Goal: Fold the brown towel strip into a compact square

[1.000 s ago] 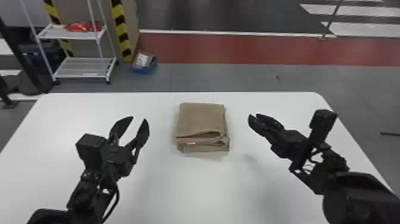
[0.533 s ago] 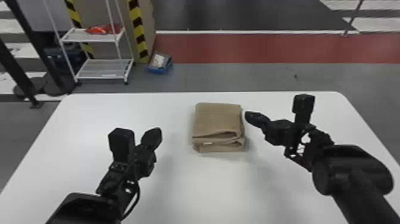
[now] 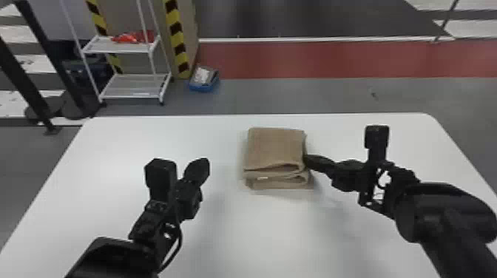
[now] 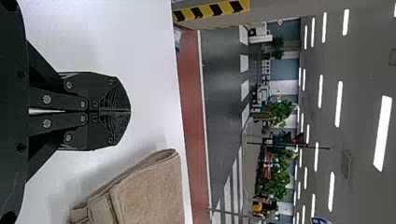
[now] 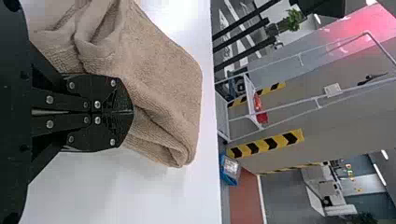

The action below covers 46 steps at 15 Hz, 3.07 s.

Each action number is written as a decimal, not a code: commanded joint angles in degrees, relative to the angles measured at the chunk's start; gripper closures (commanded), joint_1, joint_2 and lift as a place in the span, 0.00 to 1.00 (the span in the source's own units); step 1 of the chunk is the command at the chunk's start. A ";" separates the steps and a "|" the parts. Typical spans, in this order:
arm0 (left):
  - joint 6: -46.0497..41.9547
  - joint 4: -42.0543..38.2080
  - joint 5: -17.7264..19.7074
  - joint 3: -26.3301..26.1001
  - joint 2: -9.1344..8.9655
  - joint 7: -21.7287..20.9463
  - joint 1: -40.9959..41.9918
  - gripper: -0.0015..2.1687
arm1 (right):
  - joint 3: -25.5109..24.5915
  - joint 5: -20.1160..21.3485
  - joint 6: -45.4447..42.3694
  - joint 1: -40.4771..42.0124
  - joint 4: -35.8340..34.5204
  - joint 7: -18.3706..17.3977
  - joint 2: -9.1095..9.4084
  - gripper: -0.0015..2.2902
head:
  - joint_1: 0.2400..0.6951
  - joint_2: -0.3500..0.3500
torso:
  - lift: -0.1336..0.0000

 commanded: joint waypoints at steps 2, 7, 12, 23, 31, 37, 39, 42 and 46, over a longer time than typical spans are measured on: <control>-0.15 -0.09 -0.15 0.24 0.14 0.17 0.09 0.79 | -1.42 -0.29 0.64 1.30 -1.14 -0.14 -0.05 0.84 | 1.00 0.55 | 0.19; -0.50 -0.36 -0.15 0.51 0.14 0.61 0.09 0.79 | -3.71 -0.20 1.34 6.57 -12.31 -1.02 -0.32 0.84 | 1.00 0.53 | 0.19; -0.68 -0.80 -0.07 1.30 0.23 1.32 0.80 0.79 | -1.24 -0.46 3.10 10.70 -22.50 -1.19 -0.05 0.84 | 1.00 0.57 | 0.19; -11.05 -18.02 2.48 8.24 -0.12 8.61 13.63 0.20 | -2.48 1.47 -3.58 16.42 -28.57 -4.89 -0.14 0.02 | 1.00 0.73 | 0.19; -11.93 -20.22 3.36 8.15 -0.30 9.31 15.91 0.20 | -8.98 0.85 -8.32 23.89 -34.37 -10.95 0.04 0.03 | 1.00 0.64 | 0.19; -11.93 -24.44 2.92 5.69 0.14 8.00 20.40 0.20 | -10.47 3.05 -13.77 31.18 -40.61 -15.17 0.04 0.04 | 1.00 0.57 | 0.19; -15.27 -24.79 2.92 5.34 0.05 9.05 22.15 0.10 | -10.82 3.40 -13.95 32.76 -41.49 -15.17 0.04 0.04 | 1.00 0.54 | 0.19; -21.42 -24.88 2.39 5.34 -0.03 10.98 24.88 0.03 | -10.39 4.46 -16.59 36.63 -43.33 -15.26 1.18 0.04 | 1.00 0.54 | 0.19; -21.42 -24.18 2.48 5.69 -0.12 11.16 26.37 0.03 | -8.98 4.54 -18.69 41.99 -47.29 -16.14 3.90 0.04 | 1.00 0.58 | 0.19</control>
